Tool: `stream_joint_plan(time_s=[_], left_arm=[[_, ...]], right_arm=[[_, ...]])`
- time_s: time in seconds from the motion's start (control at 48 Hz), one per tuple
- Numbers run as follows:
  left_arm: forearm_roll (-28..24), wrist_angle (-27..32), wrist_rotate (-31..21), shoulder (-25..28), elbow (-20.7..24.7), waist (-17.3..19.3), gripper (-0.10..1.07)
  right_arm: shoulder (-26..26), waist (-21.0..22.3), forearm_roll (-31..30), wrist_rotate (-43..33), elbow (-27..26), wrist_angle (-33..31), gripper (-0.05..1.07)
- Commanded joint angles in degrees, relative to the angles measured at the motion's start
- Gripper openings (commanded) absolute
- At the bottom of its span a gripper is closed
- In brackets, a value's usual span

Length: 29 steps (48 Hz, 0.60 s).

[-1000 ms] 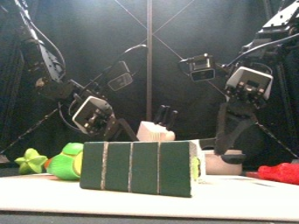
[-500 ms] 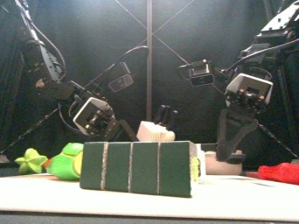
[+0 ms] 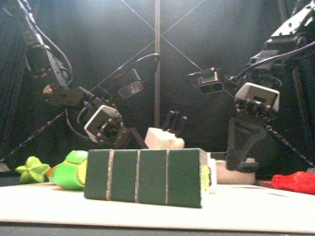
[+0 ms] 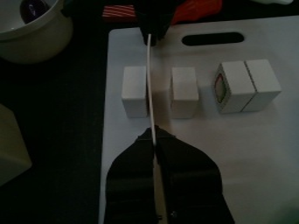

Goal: Cut top half of sushi in half

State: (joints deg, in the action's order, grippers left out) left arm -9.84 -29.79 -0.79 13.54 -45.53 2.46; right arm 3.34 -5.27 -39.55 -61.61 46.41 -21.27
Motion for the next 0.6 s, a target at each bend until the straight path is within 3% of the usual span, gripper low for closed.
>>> stream_joint_plan(time_s=[0.0,0.229,0.583], left_arm=[[-0.18,-0.09,-0.09,-2.37,1.23,-0.62,0.29],[-1.85,-0.09,-0.09,-6.59,0.79,-0.79,0.29],[-3.16,-0.09,-0.09,-7.47,0.79,-0.79,0.29]], right_arm=[[2.20,0.70,-0.09,0.00,-1.76,0.09,0.37],[5.27,0.18,-0.44,0.26,-2.20,-0.62,0.37],[7.56,0.18,-1.93,0.35,-2.72,-0.70,0.37]])
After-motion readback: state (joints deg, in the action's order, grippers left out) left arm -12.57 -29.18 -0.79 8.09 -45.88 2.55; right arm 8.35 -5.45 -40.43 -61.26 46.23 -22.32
